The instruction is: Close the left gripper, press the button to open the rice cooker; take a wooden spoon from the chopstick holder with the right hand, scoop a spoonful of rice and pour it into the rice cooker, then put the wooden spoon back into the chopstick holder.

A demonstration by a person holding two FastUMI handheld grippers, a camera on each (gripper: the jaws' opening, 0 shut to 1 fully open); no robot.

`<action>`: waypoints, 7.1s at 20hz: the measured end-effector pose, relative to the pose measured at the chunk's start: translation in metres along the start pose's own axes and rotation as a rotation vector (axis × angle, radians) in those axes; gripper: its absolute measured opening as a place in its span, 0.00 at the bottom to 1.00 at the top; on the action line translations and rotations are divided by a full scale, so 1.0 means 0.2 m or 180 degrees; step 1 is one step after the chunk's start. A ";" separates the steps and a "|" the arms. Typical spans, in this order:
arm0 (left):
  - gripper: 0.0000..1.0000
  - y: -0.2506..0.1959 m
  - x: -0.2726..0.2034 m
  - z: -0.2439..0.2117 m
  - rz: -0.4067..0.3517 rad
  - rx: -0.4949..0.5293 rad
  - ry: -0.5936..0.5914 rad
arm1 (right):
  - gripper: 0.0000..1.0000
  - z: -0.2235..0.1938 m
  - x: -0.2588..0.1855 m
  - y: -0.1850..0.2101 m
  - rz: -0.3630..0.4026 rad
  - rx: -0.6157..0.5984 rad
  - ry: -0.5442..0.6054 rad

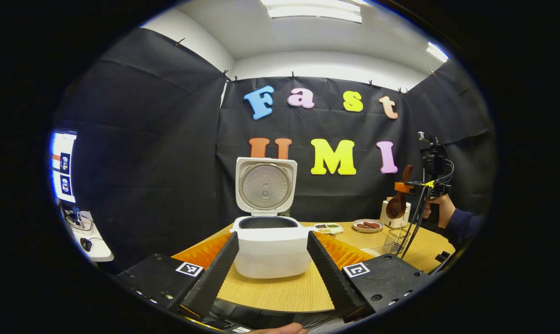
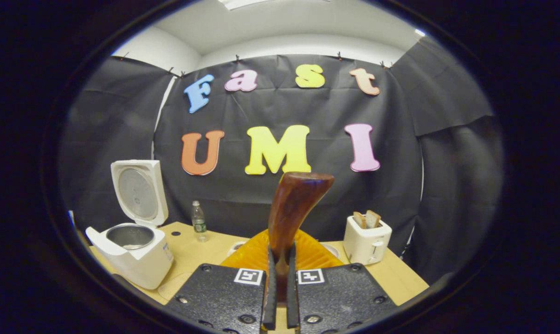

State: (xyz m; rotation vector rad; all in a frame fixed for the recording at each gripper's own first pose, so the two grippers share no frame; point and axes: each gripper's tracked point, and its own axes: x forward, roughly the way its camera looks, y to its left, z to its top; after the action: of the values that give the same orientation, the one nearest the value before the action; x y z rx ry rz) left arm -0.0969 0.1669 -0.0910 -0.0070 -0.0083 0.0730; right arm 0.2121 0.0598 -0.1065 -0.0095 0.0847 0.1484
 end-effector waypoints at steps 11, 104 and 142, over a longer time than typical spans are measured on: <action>0.94 -0.05 0.04 0.00 -0.0072 0.0029 0.0019 | 0.14 -0.37 0.01 -0.32 -0.0238 0.0428 0.0391; 0.95 0.21 1.87 0.44 0.0379 0.0091 0.0667 | 1.00 -0.02 -1.28 0.33 0.0665 0.0356 -0.0177; 0.98 0.06 1.12 -0.39 0.0287 0.0072 0.1819 | 0.97 -0.05 -1.59 0.48 0.0601 0.0200 -0.0012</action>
State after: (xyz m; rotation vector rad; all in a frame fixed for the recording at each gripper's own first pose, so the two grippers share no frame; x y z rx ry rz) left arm 0.1271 0.1940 -0.1677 -0.0054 0.5644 0.1593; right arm -0.1154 0.1084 -0.0893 0.0617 0.0865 0.3342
